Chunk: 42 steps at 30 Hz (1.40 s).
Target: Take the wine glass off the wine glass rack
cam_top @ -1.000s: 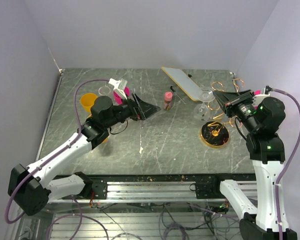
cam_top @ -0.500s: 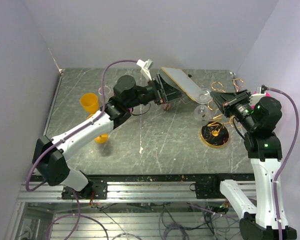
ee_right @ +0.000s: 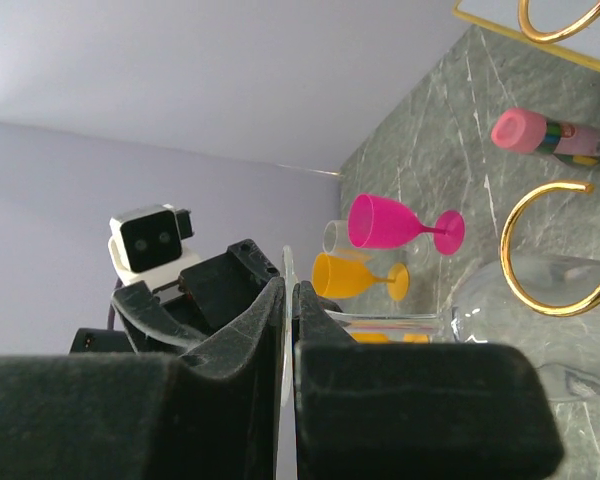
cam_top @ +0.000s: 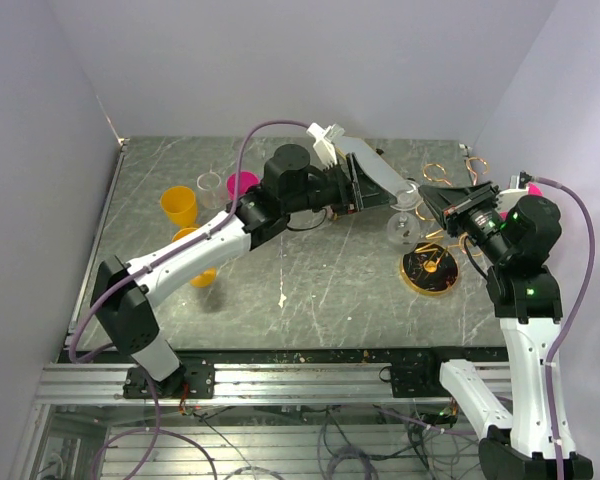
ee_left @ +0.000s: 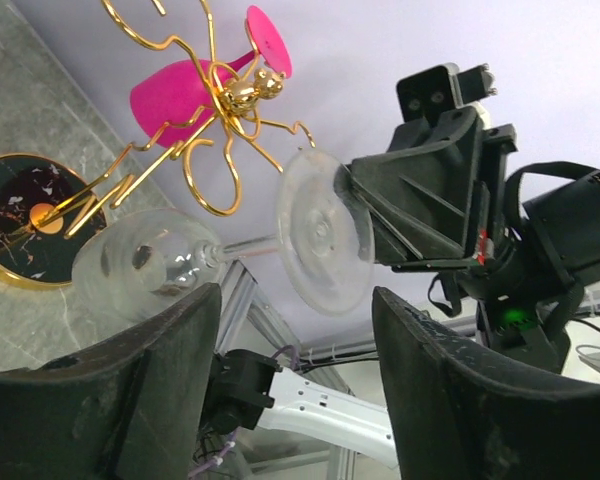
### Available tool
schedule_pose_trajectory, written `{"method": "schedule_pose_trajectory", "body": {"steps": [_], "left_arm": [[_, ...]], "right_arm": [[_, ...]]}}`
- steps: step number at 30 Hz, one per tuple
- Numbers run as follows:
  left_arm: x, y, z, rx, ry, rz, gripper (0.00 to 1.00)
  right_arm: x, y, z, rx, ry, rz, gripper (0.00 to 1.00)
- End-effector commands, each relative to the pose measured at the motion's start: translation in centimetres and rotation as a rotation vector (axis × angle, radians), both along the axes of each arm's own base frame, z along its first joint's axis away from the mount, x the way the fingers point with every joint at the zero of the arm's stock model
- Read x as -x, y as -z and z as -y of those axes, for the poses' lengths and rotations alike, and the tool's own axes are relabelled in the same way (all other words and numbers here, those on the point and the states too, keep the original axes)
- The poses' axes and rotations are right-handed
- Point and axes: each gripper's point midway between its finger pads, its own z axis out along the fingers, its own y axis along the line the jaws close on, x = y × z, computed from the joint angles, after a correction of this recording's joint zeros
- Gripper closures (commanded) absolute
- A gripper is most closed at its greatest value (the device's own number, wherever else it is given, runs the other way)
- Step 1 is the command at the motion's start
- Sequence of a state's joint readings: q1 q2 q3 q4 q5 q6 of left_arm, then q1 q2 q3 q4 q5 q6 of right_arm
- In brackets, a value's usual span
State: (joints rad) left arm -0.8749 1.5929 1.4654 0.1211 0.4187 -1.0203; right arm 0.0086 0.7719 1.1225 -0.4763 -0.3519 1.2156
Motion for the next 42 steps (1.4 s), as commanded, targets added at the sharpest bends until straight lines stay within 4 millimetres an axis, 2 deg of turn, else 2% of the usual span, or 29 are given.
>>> {"method": "schedule_pose_trajectory", "body": {"steps": [1,4,13,18,21,22,28,30,32,35,38,42], "left_arm": [[-0.1,-0.7,0.9,-0.017,0.000,0.008,0.32],[-0.3,-0.4,1.5,-0.020,0.006,-0.013,0.41],[-0.7,-0.1,2.3,-0.022,0.015,-0.029,0.59],[-0.7,0.3,1.5,-0.036,-0.015,-0.024,0.78],[-0.4,1.2,0.7,-0.070,-0.035,-0.029,0.93],[-0.3,1.4,0.4,-0.072,-0.040,-0.031,0.93],[0.8,2.6,-2.0,-0.108,-0.071,-0.021,0.93],[1.3,3.1,-2.7,-0.142,-0.068,0.005,0.93],[1.7,3.2,-3.6,-0.163,-0.072,0.042,0.93],[2.3,3.1,-5.2,-0.183,-0.092,0.106,0.93],[2.6,3.1,-7.0,-0.211,-0.129,0.155,0.93],[3.4,2.0,-8.3,-0.198,-0.140,0.211,0.93]], "right_arm": [[0.4,-1.6,-0.4,0.001,-0.026,0.073,1.00],[0.5,-1.6,-0.4,0.005,-0.025,0.073,1.00],[0.8,-0.6,-0.7,0.023,-0.052,0.062,1.00],[1.3,0.4,-1.6,0.048,-0.123,0.071,1.00],[1.8,0.7,-2.1,0.113,-0.175,0.100,1.00],[1.9,1.1,-2.3,0.142,-0.199,0.100,0.96],[2.7,3.6,-3.3,0.317,-0.351,0.146,0.56],[3.0,3.9,-4.0,0.354,-0.418,0.207,0.40],[3.5,4.0,-4.9,0.392,-0.516,0.283,0.29],[4.6,4.1,-6.3,0.423,-0.684,0.397,0.26],[5.9,3.8,-7.0,0.451,-0.808,0.492,0.35],[6.5,3.5,-7.2,0.494,-0.863,0.557,0.27]]}}
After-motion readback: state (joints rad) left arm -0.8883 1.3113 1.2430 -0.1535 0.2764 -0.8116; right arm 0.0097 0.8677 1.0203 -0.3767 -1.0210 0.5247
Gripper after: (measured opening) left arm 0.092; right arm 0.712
